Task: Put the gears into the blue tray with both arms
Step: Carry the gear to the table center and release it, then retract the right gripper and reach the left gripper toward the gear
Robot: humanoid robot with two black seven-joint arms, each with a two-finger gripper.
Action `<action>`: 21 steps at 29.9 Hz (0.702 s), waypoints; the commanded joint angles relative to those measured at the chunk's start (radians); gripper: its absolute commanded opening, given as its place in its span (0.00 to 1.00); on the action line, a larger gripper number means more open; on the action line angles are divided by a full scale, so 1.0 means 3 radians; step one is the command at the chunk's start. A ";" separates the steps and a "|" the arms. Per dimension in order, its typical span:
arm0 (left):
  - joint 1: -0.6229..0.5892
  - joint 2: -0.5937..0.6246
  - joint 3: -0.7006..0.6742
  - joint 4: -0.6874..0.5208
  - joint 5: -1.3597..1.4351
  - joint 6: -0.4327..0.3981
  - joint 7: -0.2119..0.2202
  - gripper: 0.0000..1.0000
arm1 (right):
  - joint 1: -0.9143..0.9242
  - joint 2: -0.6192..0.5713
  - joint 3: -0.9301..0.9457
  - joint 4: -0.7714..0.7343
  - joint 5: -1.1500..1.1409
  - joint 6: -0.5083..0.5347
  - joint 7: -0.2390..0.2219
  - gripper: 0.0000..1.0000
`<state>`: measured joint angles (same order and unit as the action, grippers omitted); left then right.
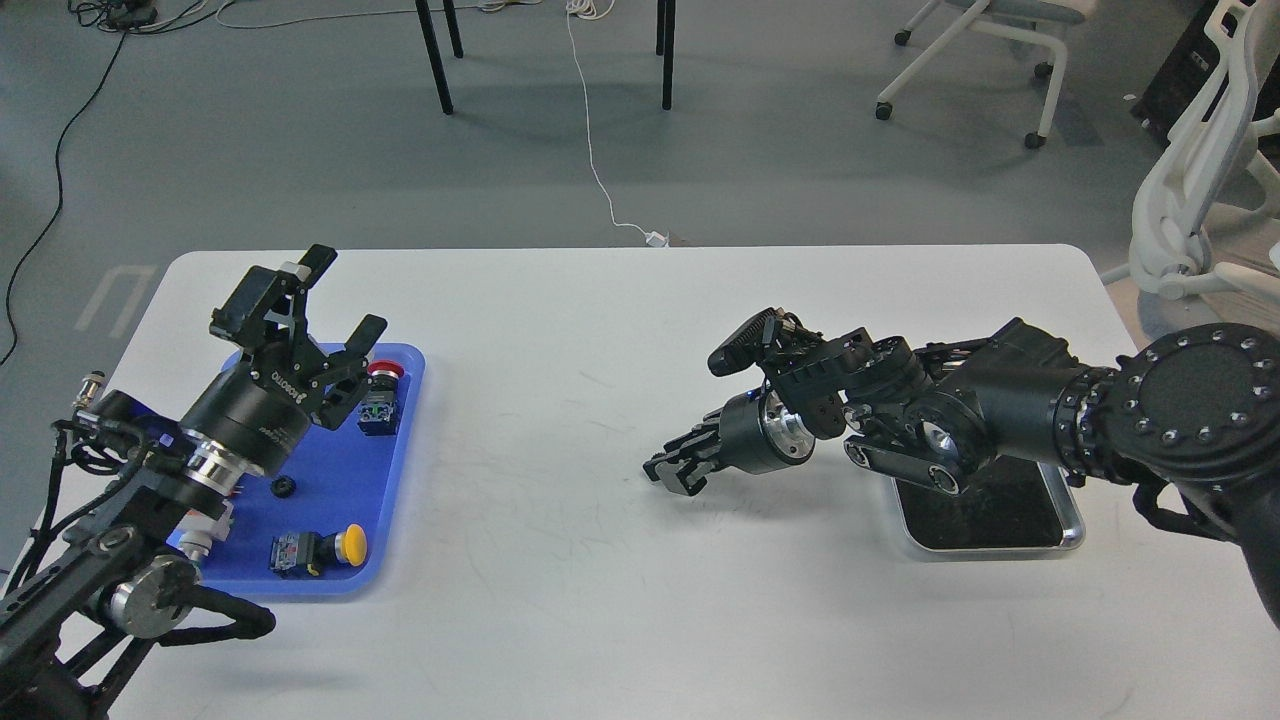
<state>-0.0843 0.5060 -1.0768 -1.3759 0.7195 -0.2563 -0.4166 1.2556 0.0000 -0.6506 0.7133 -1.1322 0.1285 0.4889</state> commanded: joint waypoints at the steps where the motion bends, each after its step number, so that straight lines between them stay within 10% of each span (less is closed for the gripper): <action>1: 0.0000 0.0006 0.0000 0.0000 0.0000 0.0000 -0.0028 0.98 | 0.0048 0.0000 0.0128 0.0010 0.0174 -0.0004 -0.0001 0.95; 7: 0.0000 0.0118 0.0005 0.0000 0.0000 0.0000 -0.0043 0.98 | 0.0299 -0.0056 0.0583 0.0321 0.0256 0.0006 -0.0001 0.97; 21: -0.0398 0.0405 0.0163 -0.0097 0.0851 -0.0107 -0.0240 0.98 | -0.0992 -0.2035 0.2494 0.1202 0.2279 0.0011 -0.0001 0.97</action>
<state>-0.1664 0.6249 -1.0524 -1.3936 0.8269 -0.2776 -0.4868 1.1232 -0.5557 -0.0650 1.0665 -0.5942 0.1307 0.4885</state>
